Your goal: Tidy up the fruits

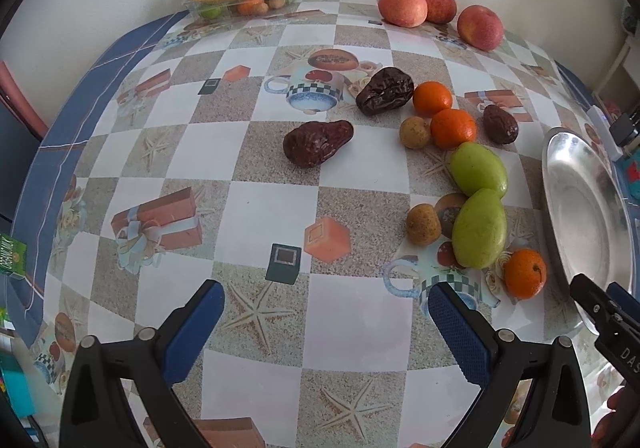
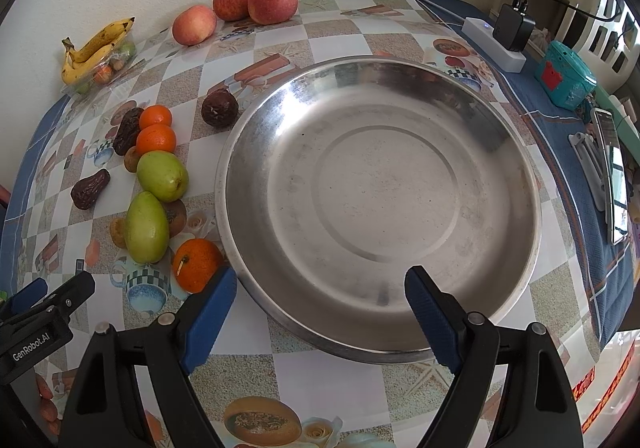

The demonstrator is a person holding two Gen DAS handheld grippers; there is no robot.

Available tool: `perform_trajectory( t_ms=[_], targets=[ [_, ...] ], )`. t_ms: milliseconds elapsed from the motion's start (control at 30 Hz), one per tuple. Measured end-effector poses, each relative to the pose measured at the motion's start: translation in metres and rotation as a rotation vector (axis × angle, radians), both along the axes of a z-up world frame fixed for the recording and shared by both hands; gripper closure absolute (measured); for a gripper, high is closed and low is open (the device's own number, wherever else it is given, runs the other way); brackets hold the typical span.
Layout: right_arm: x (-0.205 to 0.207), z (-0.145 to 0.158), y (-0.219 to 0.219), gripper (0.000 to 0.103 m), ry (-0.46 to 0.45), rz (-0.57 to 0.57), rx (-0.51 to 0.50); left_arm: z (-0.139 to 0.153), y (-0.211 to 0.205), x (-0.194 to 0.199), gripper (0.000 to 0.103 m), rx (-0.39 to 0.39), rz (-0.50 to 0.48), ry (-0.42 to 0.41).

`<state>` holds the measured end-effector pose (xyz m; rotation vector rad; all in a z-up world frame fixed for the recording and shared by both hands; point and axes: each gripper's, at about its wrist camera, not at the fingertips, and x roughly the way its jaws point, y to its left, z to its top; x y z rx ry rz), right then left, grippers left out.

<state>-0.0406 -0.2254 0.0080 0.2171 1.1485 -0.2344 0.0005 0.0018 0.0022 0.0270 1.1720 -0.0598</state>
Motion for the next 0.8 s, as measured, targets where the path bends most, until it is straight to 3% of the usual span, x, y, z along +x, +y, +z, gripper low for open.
perform_trajectory(
  t_ms=[167,400,800],
  targets=[
    [0.000,0.000,0.002,0.016,-0.002,0.002,0.001,0.004,0.001,0.001,0.000,-0.015,0.001,-0.018],
    [0.002,0.002,0.008,0.016,-0.014,0.024,0.017,0.002,0.002,0.002,0.000,-0.044,0.012,0.021],
    [0.012,0.020,0.035,0.018,-0.141,0.158,0.074,0.021,0.015,0.011,0.000,-0.152,0.072,-0.141]
  ],
)
